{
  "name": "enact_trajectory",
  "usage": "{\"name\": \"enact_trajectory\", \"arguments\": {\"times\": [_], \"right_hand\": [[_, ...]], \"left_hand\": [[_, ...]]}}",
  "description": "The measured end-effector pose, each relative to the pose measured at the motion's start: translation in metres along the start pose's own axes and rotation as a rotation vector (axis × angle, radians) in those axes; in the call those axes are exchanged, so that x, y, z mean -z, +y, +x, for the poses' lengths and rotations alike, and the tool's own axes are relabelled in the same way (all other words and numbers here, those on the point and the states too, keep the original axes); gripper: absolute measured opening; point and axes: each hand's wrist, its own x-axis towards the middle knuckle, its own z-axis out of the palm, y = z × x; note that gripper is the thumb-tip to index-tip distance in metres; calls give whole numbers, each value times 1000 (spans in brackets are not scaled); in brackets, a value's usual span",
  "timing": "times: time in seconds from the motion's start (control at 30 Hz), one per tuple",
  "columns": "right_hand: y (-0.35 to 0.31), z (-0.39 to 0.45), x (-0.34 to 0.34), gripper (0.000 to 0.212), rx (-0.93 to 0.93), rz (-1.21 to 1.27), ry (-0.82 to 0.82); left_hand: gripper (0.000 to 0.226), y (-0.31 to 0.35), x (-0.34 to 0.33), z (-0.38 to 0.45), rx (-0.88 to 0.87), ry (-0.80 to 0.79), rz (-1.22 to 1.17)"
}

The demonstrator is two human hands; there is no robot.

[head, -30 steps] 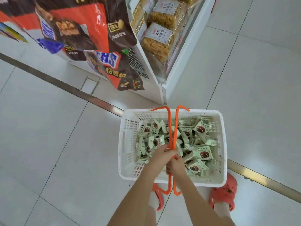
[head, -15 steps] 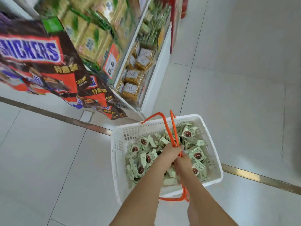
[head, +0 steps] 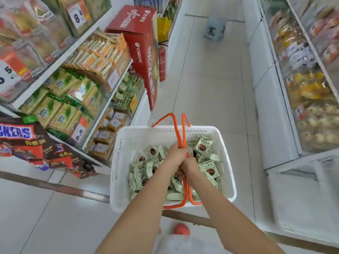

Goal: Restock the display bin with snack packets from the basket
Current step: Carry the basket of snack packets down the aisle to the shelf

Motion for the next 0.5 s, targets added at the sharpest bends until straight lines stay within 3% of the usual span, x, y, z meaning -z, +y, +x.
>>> {"name": "enact_trajectory", "arguments": {"times": [0.2,0.3,0.4,0.5], "right_hand": [[-80,55,40,31,23,14,50],[-126,90,57,32,33,57,51],[-178,135,74,30,46,75,85],[-227,182,87,26,49,88,111]], "left_hand": [[17,82,-34,54,-71,-97,21],[10,125,-49,101,-85,-154,62],[22,173,-69,156,-99,-190,113],[14,222,-85,211,-77,-244,137]]}}
